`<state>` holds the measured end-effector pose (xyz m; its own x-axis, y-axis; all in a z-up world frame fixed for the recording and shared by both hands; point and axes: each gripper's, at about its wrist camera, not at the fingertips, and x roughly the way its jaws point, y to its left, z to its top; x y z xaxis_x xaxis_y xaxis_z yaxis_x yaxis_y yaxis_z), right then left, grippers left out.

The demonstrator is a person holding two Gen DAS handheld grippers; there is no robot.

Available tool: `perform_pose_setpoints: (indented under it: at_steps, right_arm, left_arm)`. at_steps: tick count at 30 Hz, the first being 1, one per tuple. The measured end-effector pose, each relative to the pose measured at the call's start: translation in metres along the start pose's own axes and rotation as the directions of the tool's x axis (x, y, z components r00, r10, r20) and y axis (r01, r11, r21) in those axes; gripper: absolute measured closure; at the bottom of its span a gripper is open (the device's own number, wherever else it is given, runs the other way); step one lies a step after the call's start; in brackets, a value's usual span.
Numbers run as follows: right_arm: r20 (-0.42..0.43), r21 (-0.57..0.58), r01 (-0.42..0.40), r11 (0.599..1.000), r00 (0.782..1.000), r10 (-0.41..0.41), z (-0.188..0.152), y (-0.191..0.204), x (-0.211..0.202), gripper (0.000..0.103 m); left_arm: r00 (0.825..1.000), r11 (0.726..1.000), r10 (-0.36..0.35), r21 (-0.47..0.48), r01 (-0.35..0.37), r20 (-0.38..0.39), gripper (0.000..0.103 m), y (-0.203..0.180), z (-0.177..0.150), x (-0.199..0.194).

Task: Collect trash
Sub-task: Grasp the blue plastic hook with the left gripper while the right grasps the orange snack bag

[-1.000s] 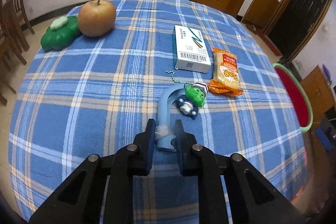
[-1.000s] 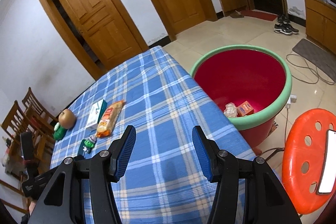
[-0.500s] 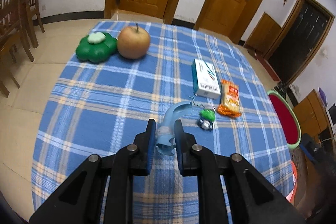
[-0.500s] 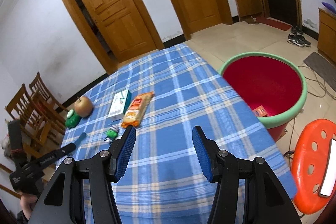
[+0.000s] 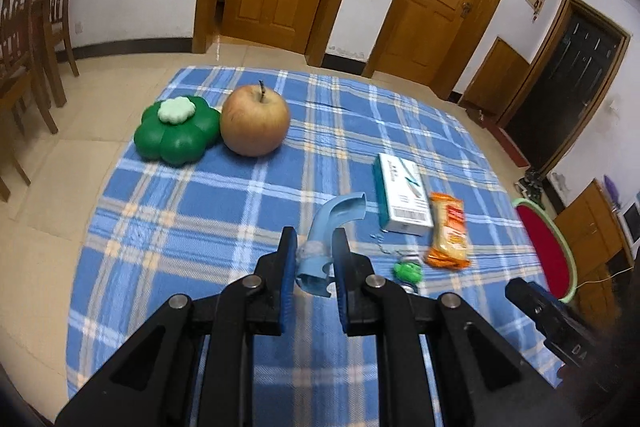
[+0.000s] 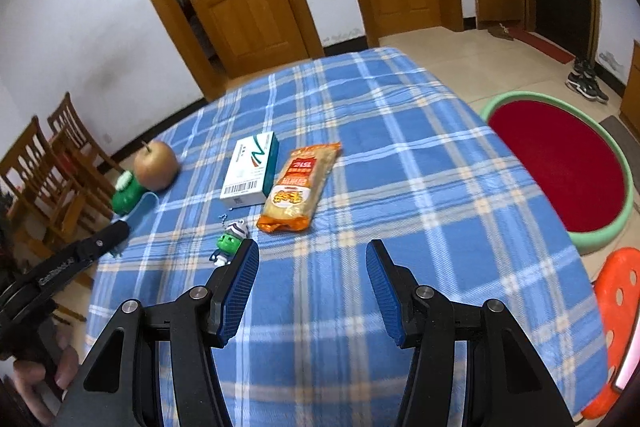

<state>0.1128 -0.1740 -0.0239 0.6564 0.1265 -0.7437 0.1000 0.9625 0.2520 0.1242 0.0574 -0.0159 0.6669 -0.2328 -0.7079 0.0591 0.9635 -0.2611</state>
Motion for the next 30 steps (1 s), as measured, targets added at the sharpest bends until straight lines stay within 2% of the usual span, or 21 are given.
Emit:
perform_pose_setpoints:
  at_steps: [5, 7, 12, 18, 23, 24, 26, 30]
  right_arm:
    - [-0.033, -0.02, 0.024, 1.0, 0.999, -0.025, 0.006, 0.016, 0.028, 0.045]
    - [-0.048, -0.028, 0.036, 0.999, 0.998, -0.037, 0.007, 0.02, 0.038, 0.042]
    - [-0.068, -0.027, 0.07, 0.997, 0.995, -0.072, 0.012, 0.022, 0.058, 0.042]
    - [-0.073, -0.038, 0.093, 0.995, 0.993, -0.096, 0.017, 0.026, 0.074, 0.042]
    - [-0.068, -0.026, 0.088, 0.996, 0.994, -0.089, 0.016, 0.024, 0.077, 0.043]
    - [-0.067, -0.023, 0.085, 0.996, 0.994, -0.086, 0.016, 0.023, 0.077, 0.044]
    - [-0.067, -0.023, 0.082, 0.996, 0.994, -0.083, 0.015, 0.021, 0.076, 0.061]
    - [-0.075, 0.039, 0.029, 0.999, 0.997, -0.026, 0.012, 0.011, 0.069, 0.063]
  left_arm:
    - [1.0, 1.0, -0.004, 0.002, 0.004, -0.014, 0.086, 0.008, -0.001, 0.008]
    - [1.0, 1.0, -0.019, 0.004, 0.019, -0.02, 0.086, 0.01, -0.002, 0.009]
    - [0.996, 0.997, -0.07, 0.037, 0.072, -0.056, 0.086, 0.007, 0.0, 0.017]
    - [0.993, 0.994, -0.095, 0.041, 0.098, -0.073, 0.086, 0.006, 0.001, 0.024]
    - [0.994, 0.995, -0.087, 0.046, 0.091, -0.07, 0.086, 0.003, 0.0, 0.025]
    - [0.993, 0.995, -0.089, 0.044, 0.093, -0.071, 0.086, 0.004, 0.0, 0.025]
    - [0.994, 0.995, -0.088, 0.045, 0.091, -0.069, 0.086, 0.003, 0.0, 0.024]
    - [0.995, 0.995, -0.08, 0.053, 0.083, -0.055, 0.086, -0.002, -0.002, 0.017]
